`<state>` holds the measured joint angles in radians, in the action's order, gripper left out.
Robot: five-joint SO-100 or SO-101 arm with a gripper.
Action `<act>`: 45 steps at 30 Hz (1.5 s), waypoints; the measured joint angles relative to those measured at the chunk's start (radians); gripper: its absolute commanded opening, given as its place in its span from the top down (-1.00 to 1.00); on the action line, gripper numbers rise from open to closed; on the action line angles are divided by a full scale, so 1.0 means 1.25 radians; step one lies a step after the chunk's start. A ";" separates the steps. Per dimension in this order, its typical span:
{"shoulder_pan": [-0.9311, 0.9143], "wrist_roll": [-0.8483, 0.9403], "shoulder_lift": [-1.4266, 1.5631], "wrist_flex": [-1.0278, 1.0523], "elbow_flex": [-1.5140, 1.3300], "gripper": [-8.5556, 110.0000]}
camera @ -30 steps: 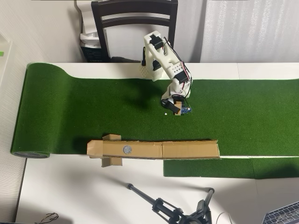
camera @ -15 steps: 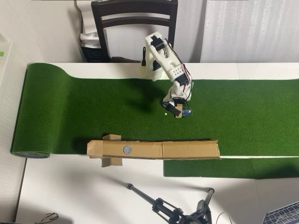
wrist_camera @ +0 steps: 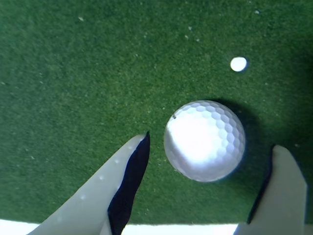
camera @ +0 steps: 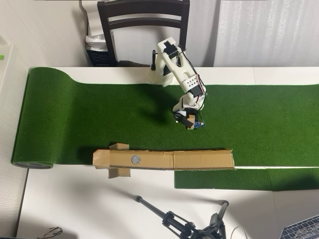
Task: Pick up the golf ball and place it on the gray mark at the back.
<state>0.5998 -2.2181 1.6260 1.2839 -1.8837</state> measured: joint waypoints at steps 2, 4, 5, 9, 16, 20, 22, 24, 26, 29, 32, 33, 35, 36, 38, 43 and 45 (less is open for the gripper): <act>0.000 0.000 0.000 0.000 0.000 0.20; 0.000 0.000 0.000 0.000 0.000 0.20; 0.000 0.000 0.000 0.000 0.000 0.20; 0.000 0.000 0.000 0.000 0.000 0.20; 0.000 0.000 -0.043 0.000 0.000 0.20; 0.000 0.000 -0.064 0.000 0.000 0.20; 0.000 0.000 -0.067 0.000 0.000 0.20; 0.000 0.000 -0.070 0.000 0.000 0.20; 0.000 0.000 -0.075 0.000 0.000 0.20; 0.000 0.000 -0.077 0.000 0.000 0.20; 0.000 0.000 -0.077 0.009 0.000 0.20; 0.000 0.000 -0.077 0.016 0.000 0.20; 0.001 0.000 -0.077 0.029 0.000 0.20; 0.004 0.000 -0.077 0.037 0.000 0.20; 0.012 0.000 -0.077 0.050 0.000 0.20; 0.031 0.000 -0.077 0.066 0.000 0.20; 0.026 0.000 -0.077 0.066 0.000 0.20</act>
<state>0.6320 -2.2181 1.5294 1.3668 -1.8837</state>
